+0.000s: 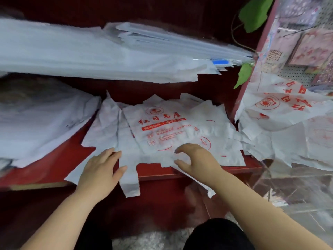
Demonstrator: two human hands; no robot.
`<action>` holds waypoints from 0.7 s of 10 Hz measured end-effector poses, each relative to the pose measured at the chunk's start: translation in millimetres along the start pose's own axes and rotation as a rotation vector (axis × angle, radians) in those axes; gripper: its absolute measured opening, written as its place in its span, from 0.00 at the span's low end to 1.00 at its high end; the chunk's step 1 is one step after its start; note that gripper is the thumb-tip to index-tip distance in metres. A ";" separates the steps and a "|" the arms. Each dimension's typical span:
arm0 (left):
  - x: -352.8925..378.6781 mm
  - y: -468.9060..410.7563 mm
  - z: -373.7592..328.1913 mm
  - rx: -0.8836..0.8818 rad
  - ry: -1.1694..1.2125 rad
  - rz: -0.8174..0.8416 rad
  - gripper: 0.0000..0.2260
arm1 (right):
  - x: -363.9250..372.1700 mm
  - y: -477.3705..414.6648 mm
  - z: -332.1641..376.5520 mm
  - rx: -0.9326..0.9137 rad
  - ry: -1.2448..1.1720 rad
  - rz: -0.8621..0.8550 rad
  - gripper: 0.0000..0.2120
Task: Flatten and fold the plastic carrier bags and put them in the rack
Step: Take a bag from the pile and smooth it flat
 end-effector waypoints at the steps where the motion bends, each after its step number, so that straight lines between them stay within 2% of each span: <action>1: 2.6 -4.5 8.3 -0.003 -0.112 0.060 0.25 | 16.9 -32.5 15.1 0.009 0.131 0.074 0.23; 2: 6.3 -7.5 11.2 0.005 -0.136 0.068 0.31 | 26.0 -59.0 20.2 0.048 0.125 0.063 0.22; 3: 9.2 -10.3 16.4 0.019 -0.111 0.064 0.46 | 32.6 -81.7 20.2 0.036 0.139 0.114 0.20; 4: 11.0 -11.7 18.6 0.019 -0.113 0.059 0.52 | 44.2 -94.2 23.5 -0.082 0.216 0.026 0.11; 5: 16.5 -15.5 22.4 0.017 -0.118 0.039 0.59 | 54.5 -98.5 19.8 -0.135 0.193 -0.130 0.09; 6: 14.4 -16.6 23.0 0.018 -0.124 0.033 0.57 | 54.7 -98.5 15.8 -0.116 0.193 -0.234 0.07; 7: 11.5 -15.1 20.4 0.011 -0.067 0.048 0.60 | 46.1 -93.3 22.6 -0.139 0.148 -0.295 0.07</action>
Point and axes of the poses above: each hand's wrist, its own y-axis away from the middle knuckle, its own x-axis out of the palm, z = x × y, the point moved 1 cm from there along -y, towards the middle knuckle, and after that the axes turned 5 degrees about z, right-handed, at the moved point
